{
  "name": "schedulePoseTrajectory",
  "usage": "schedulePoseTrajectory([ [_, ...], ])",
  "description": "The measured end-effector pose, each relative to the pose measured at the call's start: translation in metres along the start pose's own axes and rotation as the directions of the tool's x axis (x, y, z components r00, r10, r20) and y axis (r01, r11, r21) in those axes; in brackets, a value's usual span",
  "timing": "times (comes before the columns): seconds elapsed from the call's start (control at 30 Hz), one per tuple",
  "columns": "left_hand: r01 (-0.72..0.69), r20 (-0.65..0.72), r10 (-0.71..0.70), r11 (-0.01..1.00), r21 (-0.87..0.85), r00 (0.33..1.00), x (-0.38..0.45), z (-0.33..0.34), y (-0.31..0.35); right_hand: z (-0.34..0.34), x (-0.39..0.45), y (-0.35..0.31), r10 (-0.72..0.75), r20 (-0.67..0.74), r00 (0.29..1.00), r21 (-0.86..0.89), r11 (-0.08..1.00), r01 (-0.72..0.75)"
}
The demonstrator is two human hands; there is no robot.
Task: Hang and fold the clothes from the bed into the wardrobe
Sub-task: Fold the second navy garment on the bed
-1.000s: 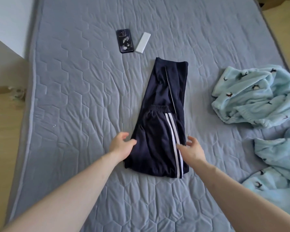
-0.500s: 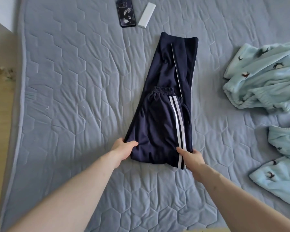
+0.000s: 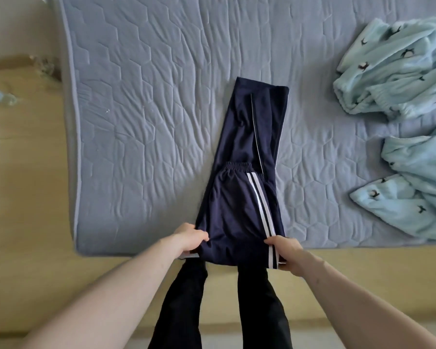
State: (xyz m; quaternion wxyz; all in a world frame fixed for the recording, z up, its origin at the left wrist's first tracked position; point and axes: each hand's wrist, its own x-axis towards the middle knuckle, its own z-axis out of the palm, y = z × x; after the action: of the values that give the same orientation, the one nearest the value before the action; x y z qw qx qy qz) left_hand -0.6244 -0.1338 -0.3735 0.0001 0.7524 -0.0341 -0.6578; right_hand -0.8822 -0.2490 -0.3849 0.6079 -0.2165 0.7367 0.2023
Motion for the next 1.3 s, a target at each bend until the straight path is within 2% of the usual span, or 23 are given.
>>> schedulePoseTrajectory([
  [0.13, 0.159, 0.171, -0.214, 0.944, 0.291, 0.962, -0.042, 0.016, -0.053, -0.002, -0.039, 0.059, 0.157, 0.088, 0.984, -0.226, 0.965, -0.134],
  [0.2, 0.182, 0.188, -0.263, 0.915, 0.360, 0.946, -0.055, 0.020, -0.065, -0.004, -0.055, 0.075, 0.206, 0.117, 0.972, -0.276, 0.947, -0.167],
  [0.27, 0.164, 0.141, -0.230, 0.915, 0.370, 0.963, -0.064, 0.020, -0.065, -0.006, -0.065, 0.077, 0.214, 0.133, 0.968, -0.270, 0.947, -0.172],
  [0.37, 0.022, 0.002, -0.024, 0.952, 0.306, 1.000, -0.072, 0.010, -0.048, -0.008, -0.073, 0.055, 0.107, 0.090, 0.990, -0.264, 0.961, -0.080],
  [0.43, -0.115, -0.098, 0.148, 0.953, 0.280, 0.984, -0.071, -0.003, -0.026, -0.011, -0.075, 0.027, -0.035, 0.025, 0.999, -0.223, 0.974, 0.040],
  [0.5, -0.228, -0.169, 0.267, 0.949, 0.220, 0.949, -0.068, -0.019, 0.003, -0.016, -0.077, -0.007, -0.124, -0.001, 0.992, -0.087, 0.989, 0.123],
  [0.57, -0.303, -0.225, 0.324, 0.945, 0.123, 0.919, -0.064, -0.037, 0.033, -0.023, -0.079, -0.042, -0.133, 0.009, 0.991, 0.069, 0.989, 0.132],
  [0.63, -0.348, -0.284, 0.322, 0.937, -0.043, 0.903, -0.058, -0.054, 0.064, -0.031, -0.078, -0.075, -0.121, 0.039, 0.992, 0.174, 0.978, 0.112],
  [0.7, -0.330, -0.301, 0.261, 0.920, -0.210, 0.917, -0.049, -0.068, 0.092, -0.038, -0.076, -0.107, -0.129, 0.067, 0.989, 0.278, 0.955, 0.106],
  [0.87, -0.256, -0.250, 0.177, 0.907, -0.333, 0.952, -0.011, -0.086, 0.150, -0.041, -0.056, -0.169, -0.180, 0.013, 0.984, 0.377, 0.912, 0.162],
  [0.93, -0.256, -0.272, 0.187, 0.934, -0.249, 0.944, 0.008, -0.086, 0.165, -0.037, -0.042, -0.182, -0.198, -0.017, 0.980, 0.387, 0.903, 0.189],
  [0.97, -0.254, -0.301, 0.199, 0.955, -0.155, 0.932, 0.016, -0.085, 0.170, -0.033, -0.034, -0.186, -0.205, -0.040, 0.978, 0.381, 0.902, 0.204],
  [1.03, -0.237, -0.381, 0.269, 0.963, 0.130, 0.884, 0.033, -0.084, 0.176, -0.023, -0.019, -0.185, -0.204, -0.076, 0.976, 0.357, 0.908, 0.218],
  [1.07, -0.225, -0.408, 0.326, 0.934, 0.276, 0.853, 0.041, -0.084, 0.178, -0.016, -0.010, -0.180, -0.202, -0.093, 0.975, 0.344, 0.912, 0.221],
  [1.13, -0.248, -0.397, 0.447, 0.853, 0.460, 0.802, 0.053, -0.084, 0.188, -0.003, 0.009, -0.160, -0.200, -0.187, 0.962, 0.263, 0.933, 0.245],
  [1.2, -0.330, -0.321, 0.582, 0.743, 0.582, 0.747, 0.063, -0.084, 0.206, 0.009, 0.023, -0.130, -0.224, -0.343, 0.912, 0.131, 0.950, 0.282],
  [1.3, -0.377, -0.159, 0.719, 0.523, 0.765, 0.676, 0.075, -0.081, 0.245, 0.027, 0.037, -0.083, -0.173, -0.477, 0.862, 0.125, 0.957, 0.261],
])
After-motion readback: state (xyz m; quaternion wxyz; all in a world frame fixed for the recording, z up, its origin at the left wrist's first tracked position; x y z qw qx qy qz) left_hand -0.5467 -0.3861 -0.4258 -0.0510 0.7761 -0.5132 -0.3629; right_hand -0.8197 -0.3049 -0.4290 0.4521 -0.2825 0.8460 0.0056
